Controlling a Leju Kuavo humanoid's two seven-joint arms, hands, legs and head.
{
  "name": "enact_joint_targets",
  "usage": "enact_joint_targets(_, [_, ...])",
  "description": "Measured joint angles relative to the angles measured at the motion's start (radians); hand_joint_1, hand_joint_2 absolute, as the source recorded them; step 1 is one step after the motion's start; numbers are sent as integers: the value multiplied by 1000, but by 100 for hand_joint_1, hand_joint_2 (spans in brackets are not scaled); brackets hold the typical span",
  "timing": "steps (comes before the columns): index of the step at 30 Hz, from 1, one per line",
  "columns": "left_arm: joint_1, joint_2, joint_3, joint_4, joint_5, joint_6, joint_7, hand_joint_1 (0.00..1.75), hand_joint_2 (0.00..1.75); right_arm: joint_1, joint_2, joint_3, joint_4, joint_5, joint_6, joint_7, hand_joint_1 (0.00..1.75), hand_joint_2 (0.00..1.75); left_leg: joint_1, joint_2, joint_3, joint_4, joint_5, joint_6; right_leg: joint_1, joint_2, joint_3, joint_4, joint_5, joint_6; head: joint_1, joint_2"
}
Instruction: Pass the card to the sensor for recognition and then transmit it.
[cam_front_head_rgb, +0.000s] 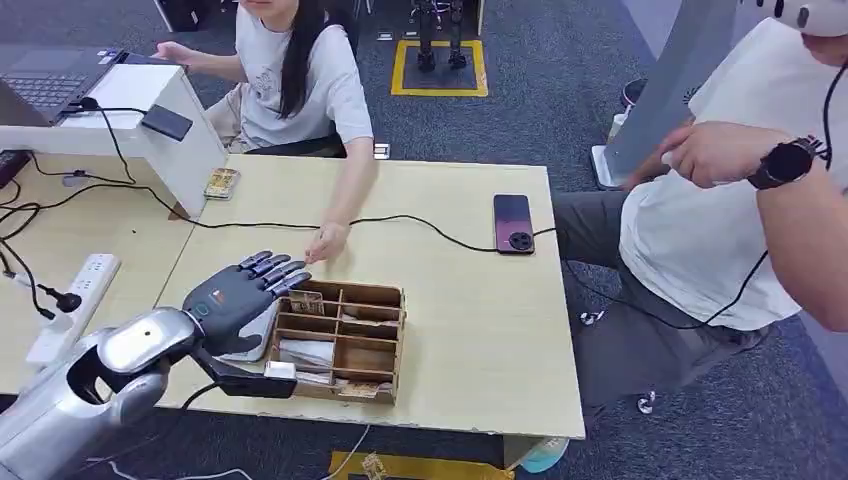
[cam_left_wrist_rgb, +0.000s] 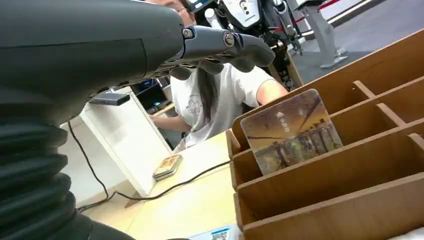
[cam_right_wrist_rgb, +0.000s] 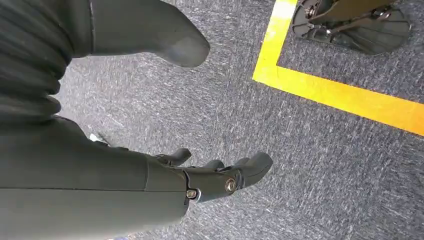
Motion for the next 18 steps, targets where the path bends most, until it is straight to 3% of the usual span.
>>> enact_joint_targets(18, [-75,55,-66,-11,46,-57,-11,0,175,0,0,16,0,0,0,-5,0,175,0,0,0,0,0,0,0,0,0,0,0,0,0,0])
